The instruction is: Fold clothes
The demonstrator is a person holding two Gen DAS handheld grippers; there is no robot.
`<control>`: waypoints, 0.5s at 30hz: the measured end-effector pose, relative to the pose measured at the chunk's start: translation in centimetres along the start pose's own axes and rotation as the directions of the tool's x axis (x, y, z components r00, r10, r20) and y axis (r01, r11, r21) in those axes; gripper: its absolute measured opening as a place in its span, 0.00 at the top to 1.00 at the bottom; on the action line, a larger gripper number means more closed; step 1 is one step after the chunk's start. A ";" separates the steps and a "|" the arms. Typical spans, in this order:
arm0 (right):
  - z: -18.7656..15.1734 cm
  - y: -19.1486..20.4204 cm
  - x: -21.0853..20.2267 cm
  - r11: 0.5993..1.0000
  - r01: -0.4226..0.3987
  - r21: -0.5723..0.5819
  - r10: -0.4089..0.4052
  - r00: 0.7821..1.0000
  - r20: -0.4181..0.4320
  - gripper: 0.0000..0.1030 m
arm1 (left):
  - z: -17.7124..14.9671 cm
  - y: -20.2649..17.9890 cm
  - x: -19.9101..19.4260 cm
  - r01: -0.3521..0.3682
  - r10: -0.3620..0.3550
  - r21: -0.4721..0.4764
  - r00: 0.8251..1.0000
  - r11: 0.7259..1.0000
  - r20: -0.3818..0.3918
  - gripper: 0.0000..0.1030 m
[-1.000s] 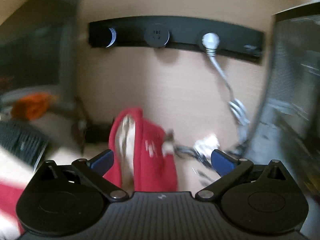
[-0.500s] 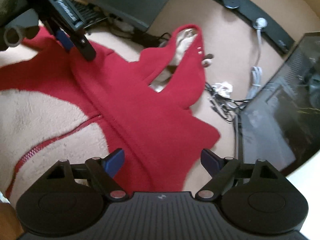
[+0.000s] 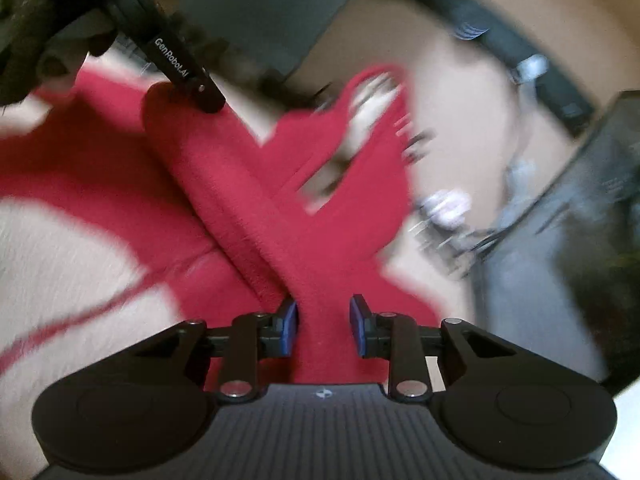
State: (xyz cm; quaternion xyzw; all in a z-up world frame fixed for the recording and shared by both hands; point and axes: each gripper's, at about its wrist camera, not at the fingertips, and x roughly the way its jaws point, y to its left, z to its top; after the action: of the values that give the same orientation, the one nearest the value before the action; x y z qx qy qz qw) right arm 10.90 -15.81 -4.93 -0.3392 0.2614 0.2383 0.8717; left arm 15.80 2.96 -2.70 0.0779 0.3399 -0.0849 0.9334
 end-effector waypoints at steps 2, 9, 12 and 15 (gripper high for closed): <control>0.0 0.0 -0.7 0.999 -0.048 0.016 0.048 0.999 0.000 0.67 | -0.8 2.2 -1.5 0.006 -0.007 -0.076 1.000 0.997 -0.001 0.46; 1.7 -2.5 -5.0 0.972 -0.132 0.193 0.120 0.990 0.072 0.44 | -3.3 12.2 -11.0 -0.159 0.181 -0.279 0.982 0.947 0.058 0.19; 3.5 -2.8 -6.7 0.935 -0.201 0.291 0.164 0.975 0.147 0.39 | -6.2 17.2 -12.7 -0.322 0.336 -0.380 0.941 0.867 -0.031 0.19; 6.2 -1.2 -7.1 0.910 -0.276 0.308 0.219 0.953 0.208 0.35 | -8.7 20.9 -13.0 -0.367 0.364 -0.475 0.926 0.800 -0.102 0.22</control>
State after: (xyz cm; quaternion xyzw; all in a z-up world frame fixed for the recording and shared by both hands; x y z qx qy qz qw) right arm 8.11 -13.84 3.94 -0.1294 0.2642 0.3272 0.8980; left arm 5.04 26.40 0.98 -0.0946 0.3312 0.1847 0.9205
